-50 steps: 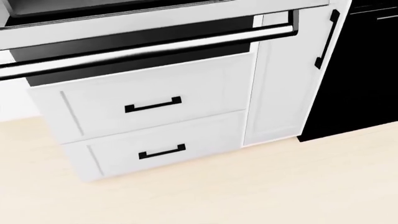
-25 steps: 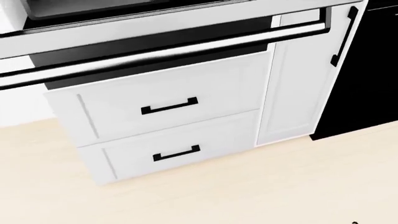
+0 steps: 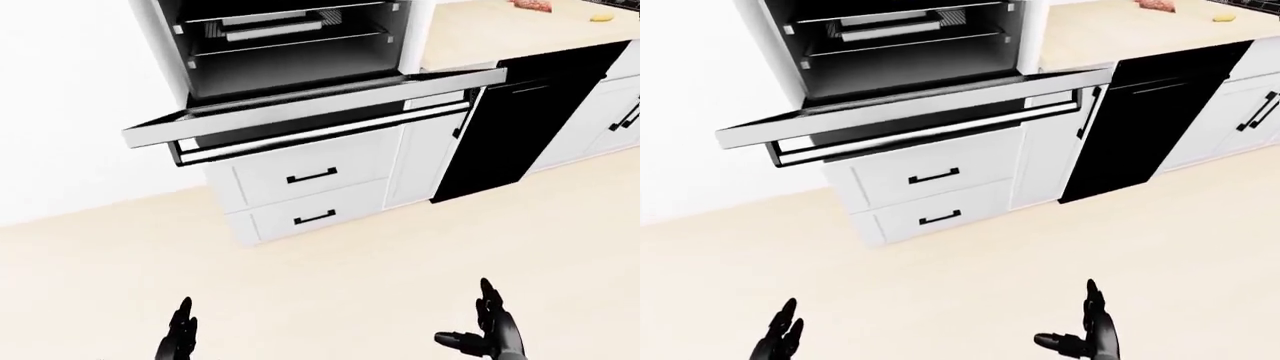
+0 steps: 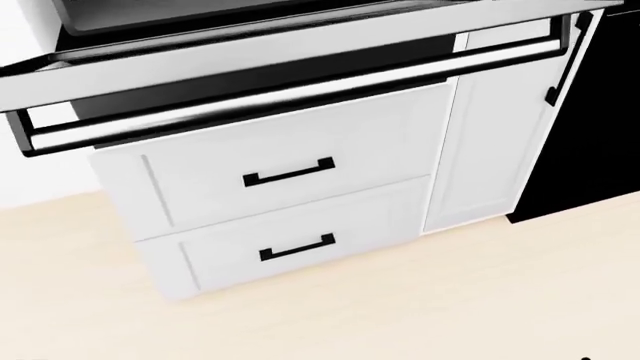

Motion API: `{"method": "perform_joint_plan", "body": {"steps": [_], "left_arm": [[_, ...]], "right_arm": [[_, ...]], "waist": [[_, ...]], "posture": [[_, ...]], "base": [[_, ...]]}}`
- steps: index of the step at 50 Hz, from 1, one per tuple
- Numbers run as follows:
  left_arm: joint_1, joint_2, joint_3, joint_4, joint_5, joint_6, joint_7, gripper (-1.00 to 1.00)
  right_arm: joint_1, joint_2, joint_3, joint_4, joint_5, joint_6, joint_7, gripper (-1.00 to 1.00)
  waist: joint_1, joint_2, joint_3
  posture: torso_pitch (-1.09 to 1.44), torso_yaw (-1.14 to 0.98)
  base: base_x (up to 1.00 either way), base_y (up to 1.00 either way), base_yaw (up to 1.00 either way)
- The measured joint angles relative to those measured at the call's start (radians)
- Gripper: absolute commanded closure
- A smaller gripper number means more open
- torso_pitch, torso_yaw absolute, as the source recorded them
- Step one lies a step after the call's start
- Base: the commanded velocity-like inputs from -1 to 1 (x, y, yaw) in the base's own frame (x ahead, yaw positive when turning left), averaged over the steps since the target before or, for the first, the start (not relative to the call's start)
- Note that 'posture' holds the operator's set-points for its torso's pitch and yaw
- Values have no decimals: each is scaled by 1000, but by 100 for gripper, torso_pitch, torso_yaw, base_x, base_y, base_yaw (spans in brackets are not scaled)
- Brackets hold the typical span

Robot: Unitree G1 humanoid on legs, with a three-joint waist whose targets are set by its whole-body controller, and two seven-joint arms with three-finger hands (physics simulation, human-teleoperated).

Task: Close the oven door.

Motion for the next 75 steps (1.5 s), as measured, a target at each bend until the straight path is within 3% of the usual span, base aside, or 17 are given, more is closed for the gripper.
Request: {"method": "perform_joint_plan", "body": {"steps": [2, 6, 18, 20, 24, 28, 31, 32, 38, 46, 48, 51, 53, 57, 60, 65, 75], "left_arm": [[1, 4, 1, 1, -1, -2, 1, -100], [4, 12, 8, 4, -9, 6, 9, -100], [4, 4, 4, 5, -5, 3, 2, -100], [4, -11, -2, 5, -2, 6, 0, -100], [7, -12, -6, 11, 5, 10, -7, -100], [1, -3, -1, 2, 0, 5, -3, -100], [0, -1, -1, 0, -2, 1, -2, -100], [-1, 5, 0, 1, -3, 3, -2, -100], [5, 10, 6, 5, -11, 6, 6, -100], [3, 5, 1, 3, -6, 4, 1, -100], [2, -10, -4, 4, -3, 7, -1, -100], [6, -15, -10, 12, 5, 13, -9, -100], [4, -10, -8, 10, 5, 13, -9, -100], [1, -2, 0, 1, -1, 4, -5, -100], [1, 7, 3, 3, -5, 3, -4, -100], [2, 13, 9, 4, -13, 8, 5, -100], [-3, 9, 2, 3, -9, 11, 0, -100]], "right_arm": [[-2, 2, 1, 0, -1, 0, 1, -100], [-3, 27, 16, 4, -12, 5, 12, -100], [-6, 8, 5, -3, -4, -4, 4, -100], [-3, 2, 1, -1, -2, -1, 1, -100], [3, 3, 1, 6, -1, 4, -2, -100], [-2, 1, 1, -2, -1, 1, -3, -100], [-2, 1, 2, -1, -1, 0, -3, -100], [-5, 8, 2, -2, -1, 1, -3, -100], [-2, 23, 15, 5, -14, 8, 11, -100], [-5, 7, 3, -2, -1, 0, 2, -100], [-3, 0, 0, -1, 0, 3, 0, -100], [4, 1, -1, 6, 2, 5, -2, -100], [2, 0, -1, 4, 2, 4, -2, -100], [1, -1, -1, -1, 2, -1, -2, -100], [-1, 4, -1, 1, 1, 0, -2, -100], [-1, 25, 14, 7, -11, 8, 13, -100], [-6, 9, 4, -4, 1, -1, 3, -100]], "waist": [[5, 44, -10], [21, 24, -4], [7, -119, -3], [-3, -99, 1], [-3, -92, -11], [0, -34, 0], [3, 33, -7], [10, 35, -10], [21, -6, -5], [8, -121, -3], [-4, -100, 1], [-8, -104, -13], [-4, -87, -11], [-1, -19, -1], [8, 40, -11], [22, 12, -5], [10, -119, -3]], "posture": [[0, 0], [0, 0], [0, 0], [0, 0], [0, 0], [0, 0], [0, 0], [0, 0], [0, 0], [0, 0], [0, 0], [0, 0], [0, 0], [0, 0], [0, 0], [0, 0], [0, 0]], "base": [[0, 29, 0], [0, 29, 0], [0, 29, 0], [0, 29, 0], [0, 29, 0], [0, 29, 0], [0, 29, 0], [0, 29, 0], [0, 29, 0], [0, 29, 0], [0, 29, 0], [0, 29, 0], [0, 29, 0], [0, 29, 0], [0, 29, 0], [0, 29, 0], [0, 29, 0]]}}
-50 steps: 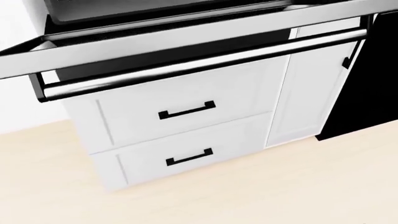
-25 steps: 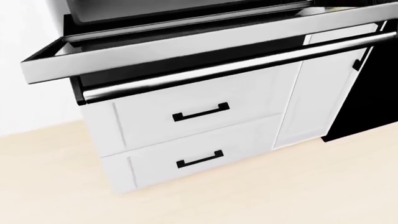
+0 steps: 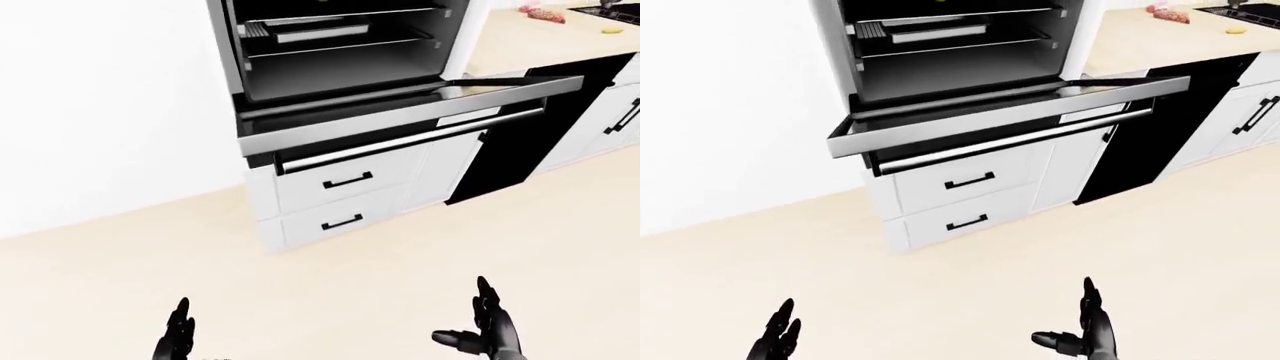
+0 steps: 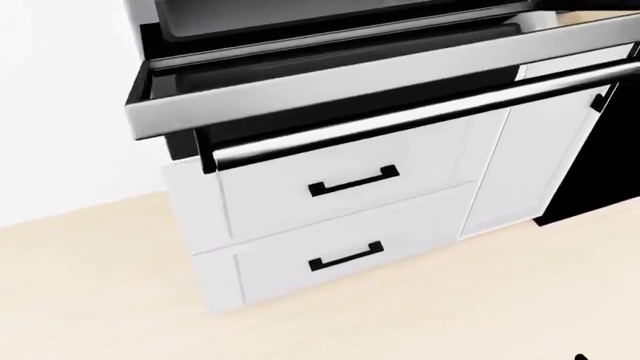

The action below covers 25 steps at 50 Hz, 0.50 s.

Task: Close the oven door.

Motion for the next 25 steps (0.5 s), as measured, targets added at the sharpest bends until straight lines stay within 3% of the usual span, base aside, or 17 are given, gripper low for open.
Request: {"method": "perform_joint_plan", "body": {"steps": [2, 5, 7, 11, 14, 19, 25], "left_arm": [[-4, -13, -3, -1, 0, 2, 0, -100], [-1, -21, -13, 3, 7, 4, -7, -100], [0, -17, -11, 3, 8, 3, -9, -100], [-1, -9, -5, -4, 1, -4, -5, -100], [2, -6, -5, -4, -1, -9, -4, -100], [3, 3, 1, -1, -9, -3, 5, -100], [1, 0, -2, -2, -4, -5, 1, -100]], "right_arm": [[0, -8, -3, 1, 1, 3, -1, -100], [8, -8, -6, 8, 4, 6, -5, -100], [8, -10, -5, 9, 5, 7, -4, -100], [4, -12, -5, 3, 5, 4, -3, -100], [2, -11, -5, 4, 4, 3, -2, -100], [2, 15, 11, 9, -10, 9, 11, -100], [1, -2, -1, 4, -3, 6, 3, -100]], "waist": [[-13, 20, 2], [-18, 17, -10], [-15, 31, -9], [-11, 94, 4], [-6, 163, -6], [9, 134, -2], [-1, 62, 5]], "posture": [[0, 0], [0, 0], [0, 0], [0, 0], [0, 0], [0, 0], [0, 0]], "base": [[0, 29, 0], [0, 29, 0], [0, 29, 0], [0, 29, 0], [0, 29, 0], [0, 29, 0], [0, 29, 0]]}}
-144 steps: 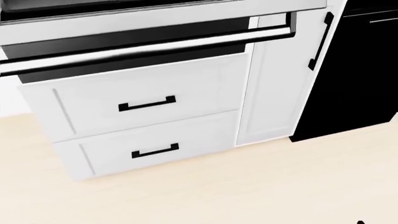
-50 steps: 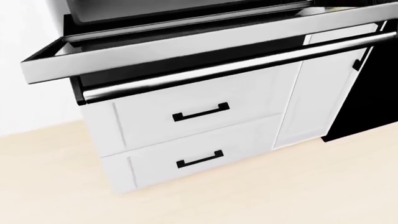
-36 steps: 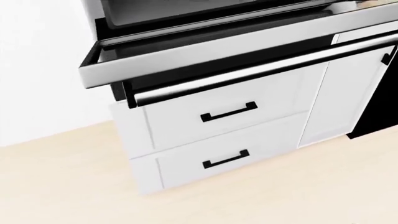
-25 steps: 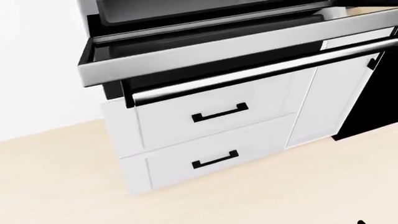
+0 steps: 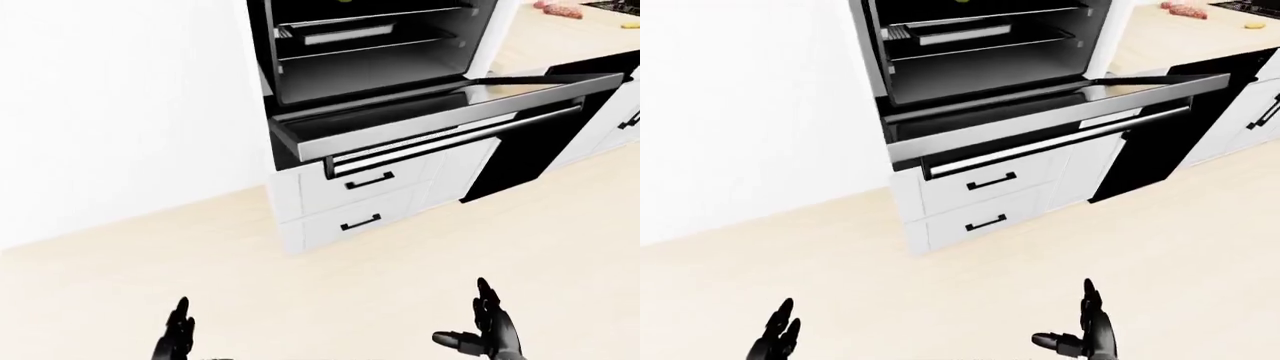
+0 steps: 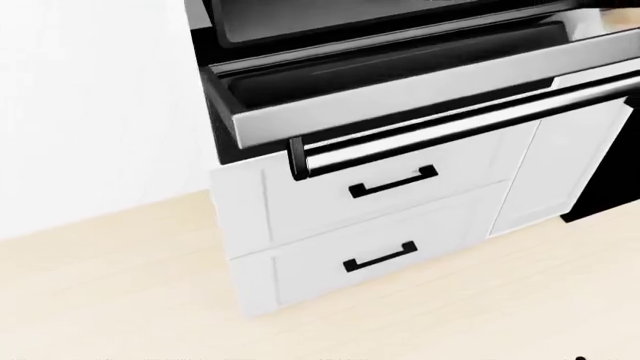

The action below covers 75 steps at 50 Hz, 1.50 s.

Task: Close the oven door.

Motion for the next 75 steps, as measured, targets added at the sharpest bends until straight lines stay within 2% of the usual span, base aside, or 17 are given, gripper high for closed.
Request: {"method": "perform_joint_plan", "body": {"steps": [4, 10, 15, 18, 23, 33, 36, 40, 44, 47, 52, 56, 62, 65, 67, 72, 75], "left_arm": [[2, 0, 0, 2, 2, 2, -1, -100], [3, -18, -11, 9, 12, 9, -10, -100], [-3, -9, -4, -1, 7, 1, -6, -100], [-2, -7, -3, -2, 5, -3, -5, -100], [2, 5, 5, 1, -3, 1, 4, -100], [4, -3, -3, 2, 3, 0, 0, -100], [0, -20, -10, 2, 6, 3, -2, -100], [3, -18, -12, 8, 12, 7, -8, -100], [-4, -9, -4, -2, 6, 0, -5, -100], [-2, -6, -3, -3, 4, -4, -6, -100], [1, 7, 6, 1, -5, 2, 2, -100], [-2, 3, 2, -2, -5, 1, 1, -100], [-2, -1, -2, 1, 0, 4, -5, -100], [0, 4, 0, 3, -1, 5, -4, -100], [-2, -5, 0, 3, -2, 8, -3, -100], [-3, -6, -4, 2, 2, 8, -9, -100], [-3, -9, -4, 2, 1, 6, -8, -100]], "right_arm": [[-2, 2, 2, -4, 1, -6, -2, -100], [7, -6, -3, 5, 5, 1, -7, -100], [2, -9, -3, -3, 6, -3, -6, -100], [1, -10, -2, -2, 6, -4, -4, -100], [0, 19, 15, 3, -7, 3, 9, -100], [-2, 0, 2, -3, 3, -5, -1, -100], [-1, -10, -3, -2, 5, -1, -4, -100], [5, -8, -3, 6, 6, 2, -5, -100], [0, -10, -4, -2, 6, -3, -5, -100], [0, -10, -3, 0, 6, -5, -4, -100], [1, 20, 13, 4, -8, 2, 8, -100], [2, 7, 5, 2, -5, 1, 6, -100], [1, 4, 2, -4, 5, -12, 14, -100], [0, 7, 8, -5, 1, -14, 18, -100], [1, 4, 10, -4, -4, -11, 16, -100], [8, 2, 9, 4, -10, -6, 10, -100], [9, -3, 7, 3, -11, -6, 8, -100]], "waist": [[-1, -58, -3], [-16, -43, -16], [-10, 29, -3], [-4, 102, -13], [19, 80, -11], [2, -59, -3], [-14, -42, 2], [-13, -34, -13], [-9, 29, -3], [-4, 101, -13], [18, 81, -11], [9, 32, -3], [16, -8, 13], [26, -45, 9], [25, -38, 12], [19, -12, -4], [7, 22, -4]], "posture": [[0, 0], [0, 0], [0, 0], [0, 0], [0, 0], [0, 0], [0, 0], [0, 0], [0, 0], [0, 0], [0, 0], [0, 0], [0, 0], [0, 0], [0, 0], [0, 0], [0, 0]], "base": [[0, 29, 0], [0, 29, 0], [0, 29, 0], [0, 29, 0], [0, 29, 0], [0, 29, 0], [0, 29, 0], [0, 29, 0], [0, 29, 0], [0, 29, 0], [0, 28, 0], [0, 21, 0], [0, 0, 0], [0, 0, 0], [0, 0, 0], [4, 0, 0], [12, 0, 0]]}}
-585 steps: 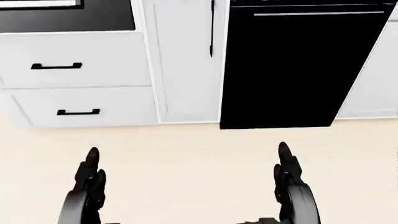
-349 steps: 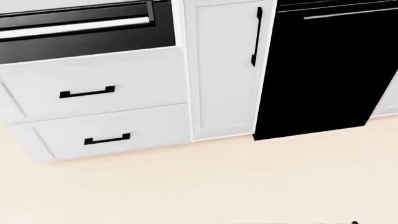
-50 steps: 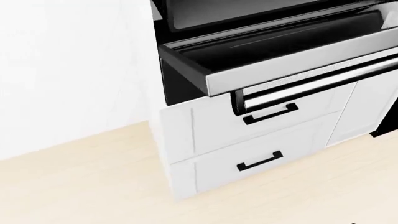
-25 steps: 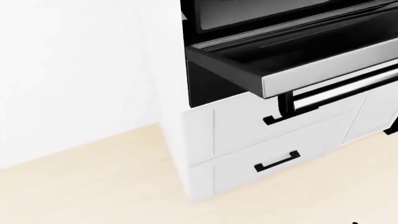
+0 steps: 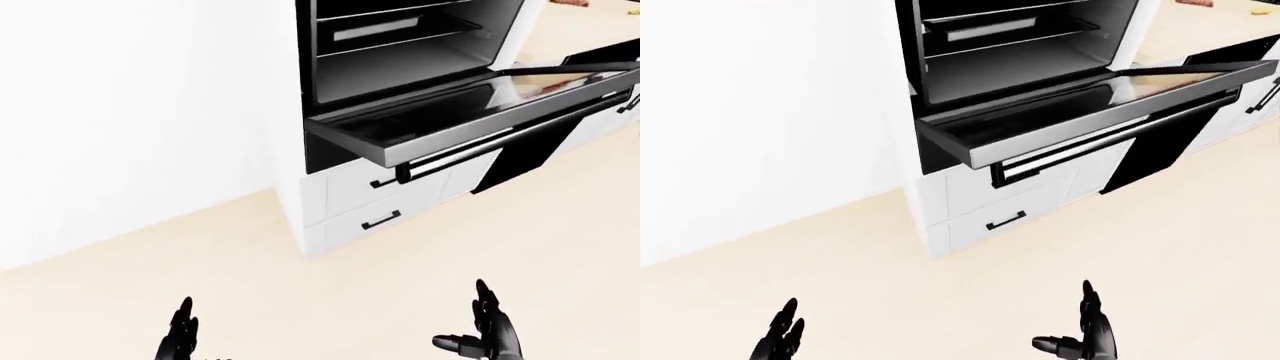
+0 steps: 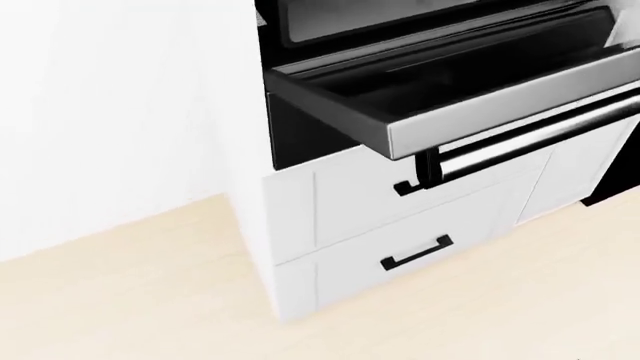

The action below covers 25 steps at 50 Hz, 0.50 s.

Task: Close the oven door.

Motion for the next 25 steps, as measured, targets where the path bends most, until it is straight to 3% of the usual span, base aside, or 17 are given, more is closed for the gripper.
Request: {"method": "perform_joint_plan", "body": {"steps": [5, 7, 11, 13, 16, 18, 21, 23, 25], "left_arm": [[-2, 2, 0, -3, 1, -5, -4, -100], [-1, 11, 5, -2, -2, -4, -2, -100], [6, 12, 8, 4, -6, -2, 3, -100], [6, 12, 7, 2, -6, -2, 3, -100], [5, 13, 7, -3, -6, -6, 4, -100], [5, 14, 7, -3, -7, -7, 4, -100], [1, -10, -4, -1, -3, -2, 1, -100], [3, -13, -10, 4, 4, 3, -6, -100], [3, -8, -7, 6, 6, 5, -9, -100]], "right_arm": [[-2, -2, -2, -5, 0, -7, -4, -100], [-2, 9, 3, -4, -3, -9, -2, -100], [1, 13, 7, 2, -11, -6, 5, -100], [1, 12, 6, 2, -11, -6, 5, -100], [-2, 10, 4, -2, -11, -9, 5, -100], [-2, 9, 4, -4, -11, -12, 5, -100], [-3, -5, -3, -7, -6, -10, 0, -100], [3, -4, -4, -1, -3, -10, -3, -100], [3, -4, -4, 0, -3, -10, -2, -100]], "waist": [[0, 55, 4], [3, 35, 11], [4, 39, 8], [6, 26, 9], [13, -13, 13], [16, -54, 9], [-5, -46, 17], [-14, -53, 13], [-14, -44, 12]], "posture": [[0, 0], [0, 0], [0, 0], [0, 0], [0, 0], [0, 0], [0, 0], [0, 0], [0, 0]], "base": [[18, 0, 0], [21, 0, 0], [22, 0, 0], [22, 0, 0], [25, 0, 0], [30, 0, 0], [31, 0, 0], [30, 0, 0], [30, 0, 0]]}}
